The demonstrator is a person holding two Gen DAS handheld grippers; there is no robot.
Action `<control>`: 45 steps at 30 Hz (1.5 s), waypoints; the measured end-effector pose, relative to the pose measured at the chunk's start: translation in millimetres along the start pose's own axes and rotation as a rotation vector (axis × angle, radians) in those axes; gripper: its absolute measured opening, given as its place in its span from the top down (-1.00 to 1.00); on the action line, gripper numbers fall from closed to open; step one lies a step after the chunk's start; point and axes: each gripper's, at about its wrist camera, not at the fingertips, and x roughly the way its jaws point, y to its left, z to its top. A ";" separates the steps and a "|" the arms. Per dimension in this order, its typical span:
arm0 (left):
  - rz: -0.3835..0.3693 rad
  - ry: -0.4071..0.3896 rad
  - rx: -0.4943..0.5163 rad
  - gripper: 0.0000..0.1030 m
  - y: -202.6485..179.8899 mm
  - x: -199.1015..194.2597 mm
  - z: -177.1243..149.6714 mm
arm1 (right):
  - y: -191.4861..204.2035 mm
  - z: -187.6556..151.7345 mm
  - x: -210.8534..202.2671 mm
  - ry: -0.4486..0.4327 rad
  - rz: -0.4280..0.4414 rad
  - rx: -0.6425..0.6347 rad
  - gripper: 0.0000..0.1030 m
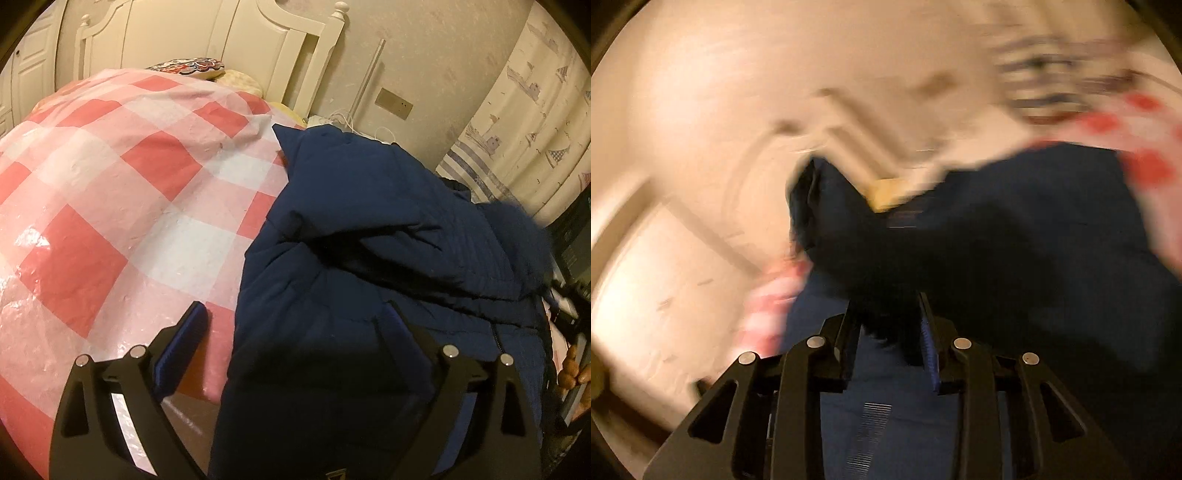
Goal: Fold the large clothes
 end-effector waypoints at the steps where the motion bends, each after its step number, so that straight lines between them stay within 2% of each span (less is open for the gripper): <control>1: -0.001 0.000 0.000 -0.84 0.0 0.0 0.0 | -8.2 0.6 -1.3 0.011 -0.018 0.023 0.20; 2: -0.001 0.000 0.000 -0.84 -0.1 0.0 0.0 | -20.7 0.8 -0.9 0.033 -0.032 0.070 -0.08; 3: -0.001 0.000 0.000 -0.84 -0.2 0.0 0.0 | -27.8 1.2 -0.3 0.039 0.004 0.096 -0.19; 4: 0.000 0.000 0.000 -0.84 -0.3 0.0 0.1 | -30.9 2.1 0.5 0.036 0.033 0.098 -0.46; 5: 0.000 0.000 0.000 -0.84 -0.2 0.1 0.0 | -30.7 4.2 -1.9 0.023 0.044 0.083 -0.57; 6: 0.000 0.000 0.000 -0.84 -0.2 0.1 -0.1 | -27.9 5.6 -2.1 0.012 0.034 0.068 -0.57; 9: -0.001 -0.001 -0.002 -0.85 -0.2 0.0 -0.3 | -22.8 5.6 2.9 -0.003 0.044 0.063 -0.57; 10: -0.002 -0.001 -0.002 -0.85 -0.4 0.0 -0.2 | -22.6 5.6 6.3 -0.006 0.047 0.074 -0.45; 14: 0.000 0.000 -0.001 -0.85 -0.5 0.1 -0.5 | -24.5 -9.0 5.6 -0.017 0.060 0.110 0.43; 17: -0.002 0.000 -0.001 -0.86 -1.0 0.4 -0.7 | -4.7 -15.0 -19.2 -0.073 0.101 0.059 0.56; 20: -0.001 0.001 0.001 -0.87 -1.8 0.6 -1.0 | 13.0 -22.4 -43.4 -0.109 0.082 0.012 0.57; 22: -0.004 0.000 -0.002 -0.87 -1.9 0.5 -1.1 | 12.2 -32.7 -50.5 -0.095 0.068 0.019 0.57; 23: -0.004 0.000 -0.001 -0.87 -2.2 0.6 -1.2 | 10.6 -39.2 -49.3 -0.071 0.045 0.010 0.57; 26: -0.002 0.002 0.001 -0.88 -3.6 0.6 -1.6 | -1.7 -55.1 -27.2 0.055 -0.108 -0.033 0.51; 28: -0.006 0.001 -0.002 -0.88 -2.6 0.5 -1.3 | -11.0 -58.3 -28.4 0.070 -0.130 0.001 0.41; 29: -0.008 0.000 -0.003 -0.88 -2.3 0.4 -1.2 | -12.6 -55.9 -36.0 0.049 -0.155 0.017 0.28; 31: -0.003 0.001 0.000 -0.88 -3.1 0.8 -1.3 | -6.0 -48.3 -60.7 -0.079 -0.257 -0.008 0.17; 33: -0.003 0.002 0.001 -0.89 -1.9 0.7 -1.1 | 13.8 -41.6 -77.4 -0.193 -0.333 -0.115 0.16; 34: -0.001 0.003 0.003 -0.89 -1.6 0.6 -1.3 | 24.9 -41.3 -80.2 -0.210 -0.341 -0.176 0.16; 37: -0.001 0.003 0.003 -0.89 -0.8 0.1 -1.7 | 65.1 -43.8 -59.1 -0.173 -0.356 -0.412 0.17; 40: -0.001 0.003 0.003 -0.89 -1.7 0.3 -1.5 | 74.7 -48.7 -22.3 -0.090 -0.419 -0.561 0.17; 42: 0.001 0.002 0.002 -0.89 -1.2 -0.3 -1.6 | 59.0 -49.4 5.4 -0.008 -0.480 -0.574 0.17; 43: 0.009 0.002 0.000 -0.89 -1.5 -0.1 -1.6 | 51.0 -51.4 14.0 0.002 -0.474 -0.582 0.15; 45: 0.097 -0.007 -0.005 -0.86 -3.7 -5.0 0.2 | 44.2 -48.7 15.3 0.022 -0.458 -0.555 0.15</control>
